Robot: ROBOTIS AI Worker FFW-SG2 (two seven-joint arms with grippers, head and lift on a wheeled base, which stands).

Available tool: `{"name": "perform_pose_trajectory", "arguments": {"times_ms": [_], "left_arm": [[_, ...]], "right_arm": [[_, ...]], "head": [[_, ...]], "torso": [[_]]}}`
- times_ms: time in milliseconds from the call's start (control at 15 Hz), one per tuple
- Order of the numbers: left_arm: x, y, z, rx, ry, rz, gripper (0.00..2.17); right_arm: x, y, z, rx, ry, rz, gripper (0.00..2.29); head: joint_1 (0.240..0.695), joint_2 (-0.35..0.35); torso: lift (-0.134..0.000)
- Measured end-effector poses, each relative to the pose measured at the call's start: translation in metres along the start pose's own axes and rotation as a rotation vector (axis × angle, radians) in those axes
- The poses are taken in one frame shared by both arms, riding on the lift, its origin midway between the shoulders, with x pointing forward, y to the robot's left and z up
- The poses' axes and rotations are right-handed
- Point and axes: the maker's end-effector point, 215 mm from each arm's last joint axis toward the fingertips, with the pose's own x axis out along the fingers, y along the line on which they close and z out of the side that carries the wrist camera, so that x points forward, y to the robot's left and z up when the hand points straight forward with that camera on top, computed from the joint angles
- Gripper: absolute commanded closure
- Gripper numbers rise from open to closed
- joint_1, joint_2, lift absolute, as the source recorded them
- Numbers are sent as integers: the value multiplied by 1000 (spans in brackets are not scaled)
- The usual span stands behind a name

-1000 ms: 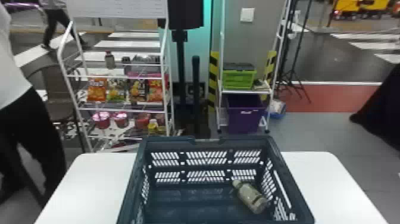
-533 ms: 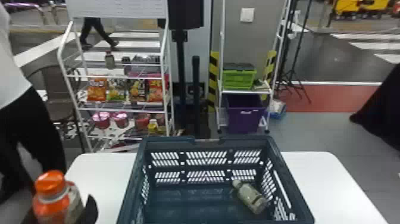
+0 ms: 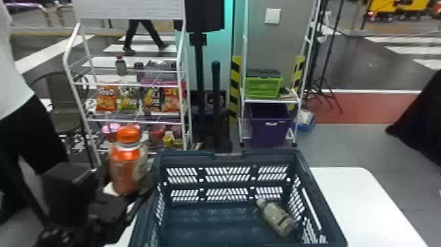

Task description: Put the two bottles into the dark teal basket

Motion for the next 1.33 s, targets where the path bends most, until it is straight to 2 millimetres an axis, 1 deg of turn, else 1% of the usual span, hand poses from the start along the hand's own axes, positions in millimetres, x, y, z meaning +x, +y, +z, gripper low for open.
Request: {"name": "perform_pose_trajectory", "arguments": {"times_ms": [67, 267, 333, 533, 667, 733, 867, 1067, 1200, 1333], "left_arm": [[13, -16, -1, 12, 33, -43, 2128], [46, -67, -24, 44, 155, -184, 2128], [56, -84, -35, 66, 200, -232, 2128], [76, -119, -69, 130, 341, -361, 2128], [79, -135, -89, 183, 456, -437, 2128], [79, -141, -95, 213, 502, -464, 2128], [82, -153, -103, 277, 577, -512, 2128], [85, -172, -113, 325, 684, -599, 2128], [79, -181, -125, 340, 777, -644, 2128], [76, -182, -135, 338, 846, -648, 2098]], "right_arm": [[-3, -1, -1, 0, -2, -4, 33], [-11, -4, -3, 0, -3, -12, 33], [-13, -5, -4, -2, 0, -15, 33], [-19, -9, -5, -7, 8, -23, 33], [-22, -12, -5, -11, 11, -30, 33], [-23, -13, -5, -12, 13, -34, 33], [-24, -15, -7, -13, 18, -40, 33], [-25, -16, -8, -12, 21, -47, 33], [-26, -17, -8, -12, 22, -53, 33], [-27, -19, -8, -12, 22, -58, 33]], "head": [[499, 0], [499, 0], [499, 0], [499, 0], [499, 0], [499, 0], [499, 0], [499, 0], [499, 0], [499, 0]], "torso": [[0], [0], [0], [0], [0], [0], [0], [0], [0], [0]]}}
